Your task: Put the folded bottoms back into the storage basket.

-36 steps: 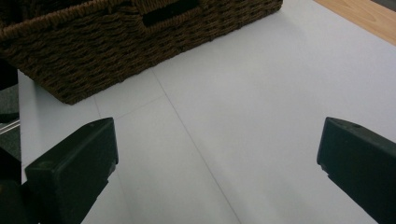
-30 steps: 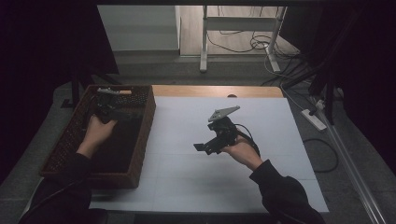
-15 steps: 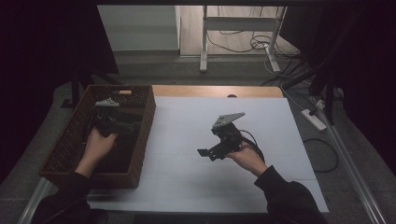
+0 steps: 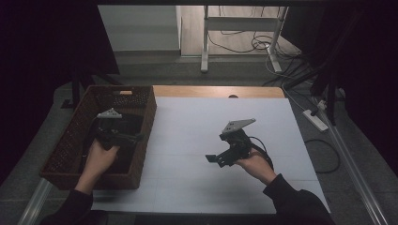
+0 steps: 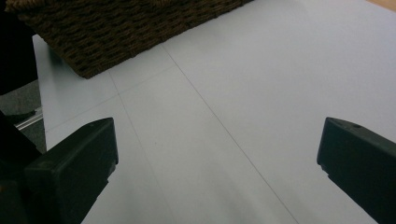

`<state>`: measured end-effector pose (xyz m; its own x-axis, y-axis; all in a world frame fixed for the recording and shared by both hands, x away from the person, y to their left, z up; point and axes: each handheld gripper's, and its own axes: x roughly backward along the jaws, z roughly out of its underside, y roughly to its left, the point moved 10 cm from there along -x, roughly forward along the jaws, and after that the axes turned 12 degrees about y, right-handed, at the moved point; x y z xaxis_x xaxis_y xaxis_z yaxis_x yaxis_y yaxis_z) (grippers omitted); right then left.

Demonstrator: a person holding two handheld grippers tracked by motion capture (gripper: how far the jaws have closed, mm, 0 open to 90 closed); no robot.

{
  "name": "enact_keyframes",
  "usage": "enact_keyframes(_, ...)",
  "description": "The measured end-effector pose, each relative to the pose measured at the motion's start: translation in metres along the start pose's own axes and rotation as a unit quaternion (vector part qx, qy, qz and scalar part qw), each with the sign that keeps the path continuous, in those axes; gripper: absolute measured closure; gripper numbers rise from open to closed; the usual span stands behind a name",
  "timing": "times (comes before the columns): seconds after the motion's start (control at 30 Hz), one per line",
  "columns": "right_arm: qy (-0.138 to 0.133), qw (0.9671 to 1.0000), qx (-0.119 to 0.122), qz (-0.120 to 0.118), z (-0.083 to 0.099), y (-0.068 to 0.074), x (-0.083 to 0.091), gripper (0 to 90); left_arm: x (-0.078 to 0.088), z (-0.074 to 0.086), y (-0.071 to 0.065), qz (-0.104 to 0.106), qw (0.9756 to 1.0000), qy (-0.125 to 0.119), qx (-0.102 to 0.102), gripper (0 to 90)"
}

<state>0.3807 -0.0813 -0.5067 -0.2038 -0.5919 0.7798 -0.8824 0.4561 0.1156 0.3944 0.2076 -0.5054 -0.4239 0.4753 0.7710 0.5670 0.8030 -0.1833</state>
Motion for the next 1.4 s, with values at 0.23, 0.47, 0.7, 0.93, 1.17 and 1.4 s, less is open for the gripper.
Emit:
enact_keyframes(0.23,0.000,0.9999,-0.014,0.005,0.015,-0.002,0.007,0.0,0.008,0.006,-0.012,0.007,0.9999,-0.008,-0.002,0.0)
enact_keyframes(0.47,-0.001,0.9995,-0.028,0.012,0.034,-0.003,0.019,0.0,0.017,0.007,-0.030,0.001,0.9998,-0.015,-0.013,0.0)
enact_keyframes(0.7,0.009,0.9985,-0.048,0.023,0.060,-0.005,0.031,0.0,0.024,0.016,-0.040,-0.019,0.9996,-0.015,-0.013,0.0)
enact_keyframes(0.93,-0.002,0.9970,-0.065,0.042,0.079,-0.008,0.045,0.0,0.037,0.025,-0.048,-0.018,0.9992,-0.035,0.003,1.9)
enact_keyframes(1.17,0.007,0.9948,-0.082,0.060,0.100,-0.012,0.053,0.0,0.037,0.044,-0.055,-0.019,0.9992,-0.036,0.000,1.4)
enact_keyframes(1.4,-0.007,0.9920,-0.099,0.077,0.114,-0.014,0.069,0.0,0.037,0.056,-0.060,-0.027,0.9988,-0.041,-0.006,0.0)
